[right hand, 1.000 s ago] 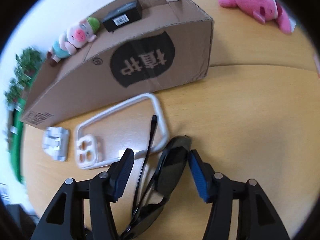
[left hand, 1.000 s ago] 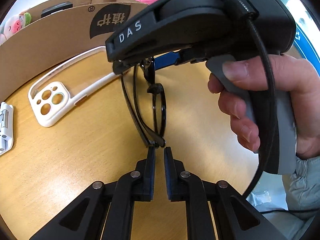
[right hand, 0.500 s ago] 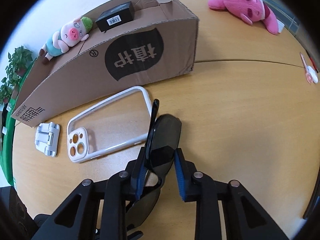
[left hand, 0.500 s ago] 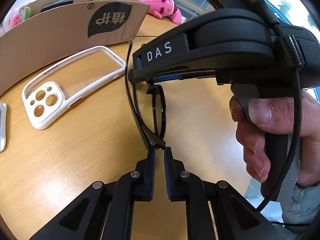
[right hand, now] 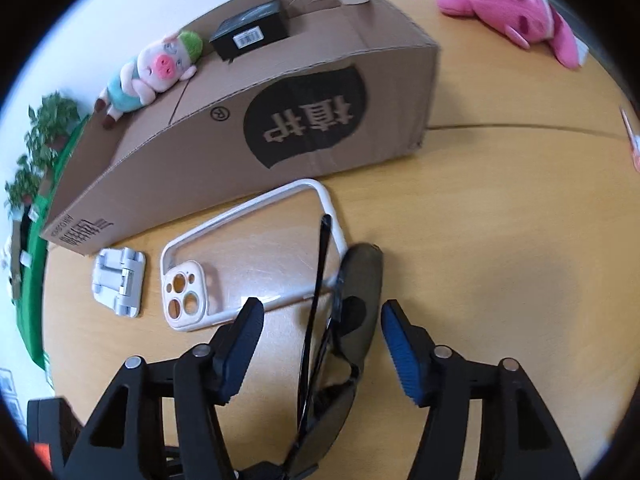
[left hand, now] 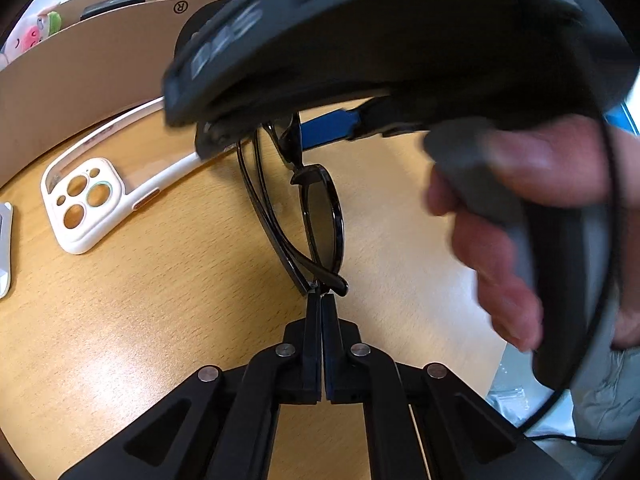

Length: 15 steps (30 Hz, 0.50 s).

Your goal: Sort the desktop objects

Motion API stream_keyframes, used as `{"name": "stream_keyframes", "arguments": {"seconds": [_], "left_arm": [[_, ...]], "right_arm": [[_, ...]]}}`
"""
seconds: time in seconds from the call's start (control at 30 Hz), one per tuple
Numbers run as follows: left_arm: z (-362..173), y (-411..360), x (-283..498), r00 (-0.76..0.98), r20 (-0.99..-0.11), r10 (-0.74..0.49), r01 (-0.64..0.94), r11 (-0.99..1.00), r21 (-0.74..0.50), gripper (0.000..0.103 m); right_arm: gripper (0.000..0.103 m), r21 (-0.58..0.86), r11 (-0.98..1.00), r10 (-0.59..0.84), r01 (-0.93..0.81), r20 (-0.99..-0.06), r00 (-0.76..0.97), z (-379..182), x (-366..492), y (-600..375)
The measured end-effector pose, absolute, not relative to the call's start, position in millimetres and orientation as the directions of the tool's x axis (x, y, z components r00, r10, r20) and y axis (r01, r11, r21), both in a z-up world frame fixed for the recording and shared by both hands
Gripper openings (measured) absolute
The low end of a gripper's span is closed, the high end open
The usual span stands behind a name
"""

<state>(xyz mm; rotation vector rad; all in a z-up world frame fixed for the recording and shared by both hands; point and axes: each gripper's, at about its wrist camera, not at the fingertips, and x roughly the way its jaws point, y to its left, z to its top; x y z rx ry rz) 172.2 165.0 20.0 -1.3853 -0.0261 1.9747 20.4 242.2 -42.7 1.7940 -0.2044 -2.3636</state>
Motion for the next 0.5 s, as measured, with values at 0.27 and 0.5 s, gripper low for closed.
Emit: {"name": "stream_keyframes", "arguments": {"seconds": [0.27, 0.5], "left_arm": [[28, 161, 175, -0.163, -0.81, 0.563, -0.544, -0.736, -0.402, 0.0], [42, 154, 179, -0.195, -0.808, 0.556, -0.569, -0.735, -0.368, 0.0]], "right_arm": [[0.028, 0.053, -0.994, -0.079, 0.095, -0.95, -0.301, -46, 27, 234], [0.024, 0.096, -0.995, -0.102, 0.036, -0.939, -0.327, -43, 43, 243]]}}
